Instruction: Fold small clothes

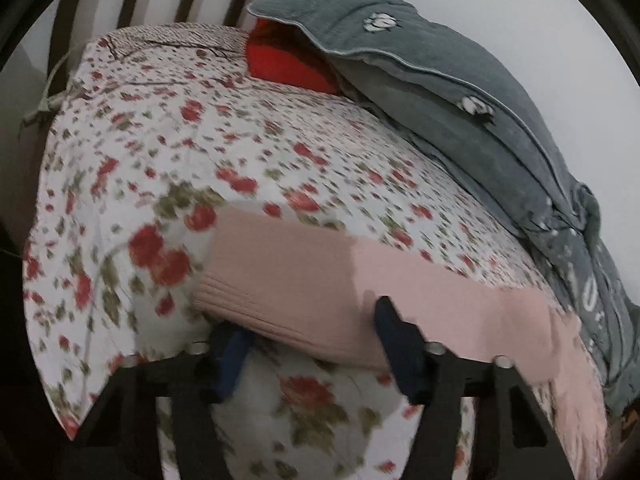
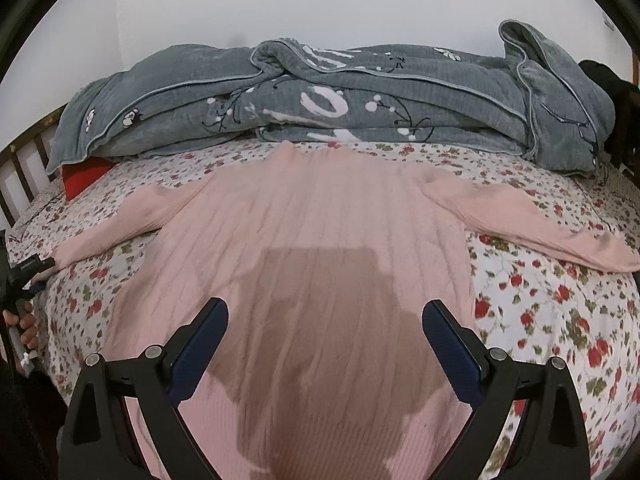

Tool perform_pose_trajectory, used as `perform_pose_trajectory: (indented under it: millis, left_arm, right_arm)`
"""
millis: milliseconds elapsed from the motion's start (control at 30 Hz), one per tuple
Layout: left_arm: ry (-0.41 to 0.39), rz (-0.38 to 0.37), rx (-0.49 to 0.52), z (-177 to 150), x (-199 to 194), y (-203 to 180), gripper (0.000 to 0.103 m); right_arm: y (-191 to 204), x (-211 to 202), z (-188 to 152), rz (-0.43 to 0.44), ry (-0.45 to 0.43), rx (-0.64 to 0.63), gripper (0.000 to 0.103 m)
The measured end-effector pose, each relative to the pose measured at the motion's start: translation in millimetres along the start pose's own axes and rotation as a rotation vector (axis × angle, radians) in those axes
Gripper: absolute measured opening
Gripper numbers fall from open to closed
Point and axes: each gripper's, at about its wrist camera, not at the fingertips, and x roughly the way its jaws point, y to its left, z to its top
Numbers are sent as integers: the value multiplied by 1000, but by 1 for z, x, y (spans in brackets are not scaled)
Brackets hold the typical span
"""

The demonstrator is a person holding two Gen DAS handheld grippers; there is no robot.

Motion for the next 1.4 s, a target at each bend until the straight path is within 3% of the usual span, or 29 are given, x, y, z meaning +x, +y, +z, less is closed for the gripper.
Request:
perform_pose_trajectory:
  millis: [33, 67, 100, 300, 433, 567, 767, 967, 1100, 1267, 1367, 1400]
  left_arm:
    - [-13, 20, 8, 2, 0, 0, 31]
    - [-22, 36, 27, 4, -1, -1, 13]
    - [-21, 50, 56, 7, 0, -5, 8]
    - [-86, 94, 221, 20, -27, -60, 7]
    - [-134, 29, 328, 18, -54, -128, 7]
    - [-158, -62, 454, -3, -78, -212, 7]
    - [-141, -200, 652, -64, -96, -350, 7]
    - [-89, -323, 809, -158, -104, -468, 7]
    - [-35, -366, 901, -221, -96, -520, 7]
    - [71, -340, 1000, -292, -64, -556, 7]
    - [149, -334, 1010, -308, -49, -560, 12]
    - [167, -340, 1011, -312, -49, -558, 22]
  right_arm:
    - [-1, 1, 1, 1, -3, 0, 97]
    - [-3, 3, 3, 5, -6, 3, 97]
    - [-5, 5, 6, 14, -8, 9, 97]
    - [-23, 7, 28, 24, -63, -3, 97]
    - [-46, 3, 40, -9, -121, -21, 97]
    - [-85, -1, 32, -21, -151, 15, 97]
    - [-155, -8, 11, -39, -142, 115, 97]
    - [-212, -30, -5, -22, -198, 231, 97]
    - [-230, -36, -14, -35, -201, 262, 97]
    - [-243, -35, -18, -41, -190, 277, 97]
    - [-244, -36, -19, -59, -196, 254, 97]
    - [-243, -36, -19, -62, -195, 246, 97]
